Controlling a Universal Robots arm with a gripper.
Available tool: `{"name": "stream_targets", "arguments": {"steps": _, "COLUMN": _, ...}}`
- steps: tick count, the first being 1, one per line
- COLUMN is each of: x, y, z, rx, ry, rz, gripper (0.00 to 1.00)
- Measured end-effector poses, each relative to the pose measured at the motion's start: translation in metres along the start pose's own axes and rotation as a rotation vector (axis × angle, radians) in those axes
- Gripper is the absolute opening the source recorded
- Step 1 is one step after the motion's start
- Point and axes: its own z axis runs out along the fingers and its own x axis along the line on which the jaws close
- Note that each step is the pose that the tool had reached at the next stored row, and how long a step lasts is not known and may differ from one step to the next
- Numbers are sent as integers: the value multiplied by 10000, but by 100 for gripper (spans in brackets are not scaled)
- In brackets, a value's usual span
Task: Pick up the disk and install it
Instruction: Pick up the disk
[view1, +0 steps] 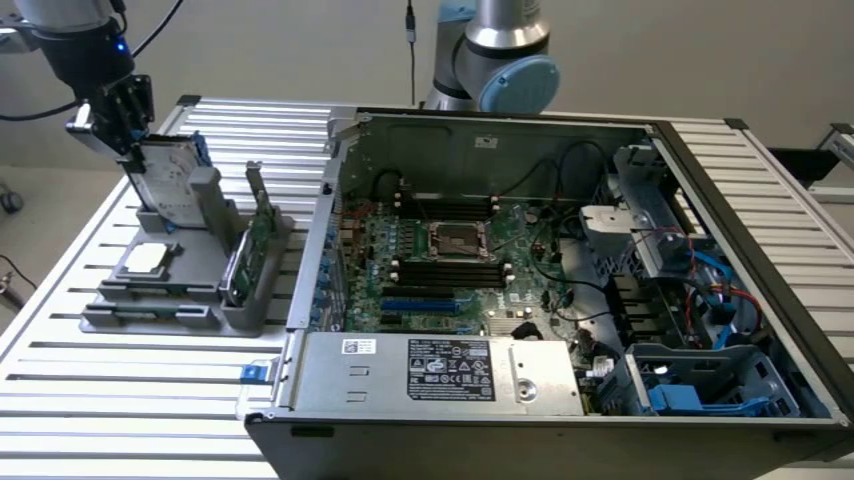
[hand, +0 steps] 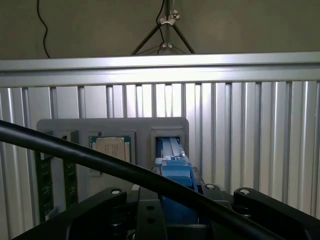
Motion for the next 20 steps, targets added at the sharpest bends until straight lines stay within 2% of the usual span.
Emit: {"name": "stream_targets", "arguments": {"steps": 20, "x": 2, "y": 1, "z": 0, "rx": -1, "ry": 0, "rz": 0, "gripper": 33}}
